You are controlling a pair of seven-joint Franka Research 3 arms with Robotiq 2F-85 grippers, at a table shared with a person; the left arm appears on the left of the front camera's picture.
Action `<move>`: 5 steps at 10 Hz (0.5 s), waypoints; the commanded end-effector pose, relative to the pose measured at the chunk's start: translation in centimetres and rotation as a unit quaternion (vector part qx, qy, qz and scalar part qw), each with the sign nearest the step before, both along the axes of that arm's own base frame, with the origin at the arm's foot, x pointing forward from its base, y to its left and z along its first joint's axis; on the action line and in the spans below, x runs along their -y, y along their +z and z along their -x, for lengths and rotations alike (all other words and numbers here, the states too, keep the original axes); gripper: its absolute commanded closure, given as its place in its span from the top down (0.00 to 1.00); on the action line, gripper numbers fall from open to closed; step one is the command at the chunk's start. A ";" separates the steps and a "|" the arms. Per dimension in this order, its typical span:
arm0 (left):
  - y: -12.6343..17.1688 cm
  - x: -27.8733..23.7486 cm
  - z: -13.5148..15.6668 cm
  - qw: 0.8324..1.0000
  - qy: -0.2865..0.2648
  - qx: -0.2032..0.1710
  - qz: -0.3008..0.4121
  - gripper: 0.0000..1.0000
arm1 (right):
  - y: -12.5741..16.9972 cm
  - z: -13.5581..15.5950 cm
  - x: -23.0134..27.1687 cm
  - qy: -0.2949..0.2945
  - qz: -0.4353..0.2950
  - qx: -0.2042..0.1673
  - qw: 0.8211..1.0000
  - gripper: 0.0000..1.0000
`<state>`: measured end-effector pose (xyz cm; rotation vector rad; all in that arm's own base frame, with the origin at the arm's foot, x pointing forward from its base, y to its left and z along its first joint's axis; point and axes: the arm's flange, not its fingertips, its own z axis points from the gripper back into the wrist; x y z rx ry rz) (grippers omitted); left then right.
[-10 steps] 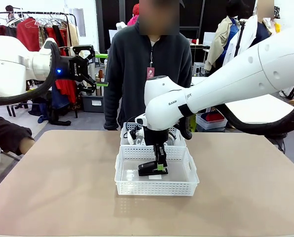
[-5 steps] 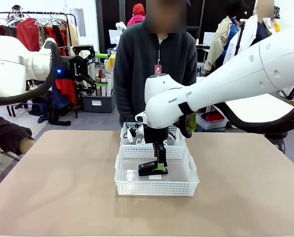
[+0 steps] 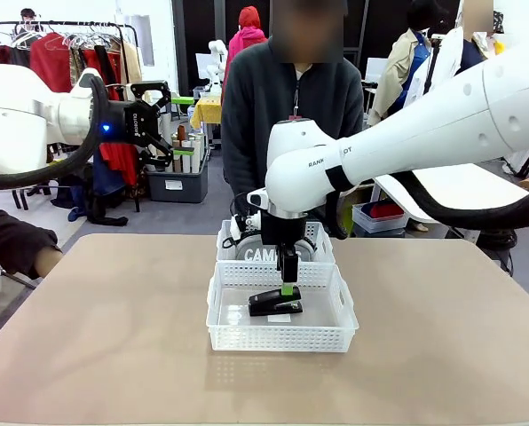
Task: Distribute items into two baskets.
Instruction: Place the picked Stapler into the Organizing basket as instructed by the person.
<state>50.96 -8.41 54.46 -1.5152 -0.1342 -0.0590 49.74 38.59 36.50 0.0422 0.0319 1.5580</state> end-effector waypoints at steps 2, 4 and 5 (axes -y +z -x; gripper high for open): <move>0.2 0.0 0.2 1.000 0.003 0.000 0.010 1.00 | 1.0 1.0 1.3 0.003 -0.034 -0.014 0.999 1.00; 0.2 0.0 0.2 1.000 0.003 0.000 0.010 1.00 | 0.4 0.0 0.2 -0.004 -0.007 -0.002 1.000 1.00; 0.2 0.0 0.2 1.000 0.003 0.000 0.010 1.00 | 0.4 0.0 0.2 -0.004 -0.007 -0.002 1.000 1.00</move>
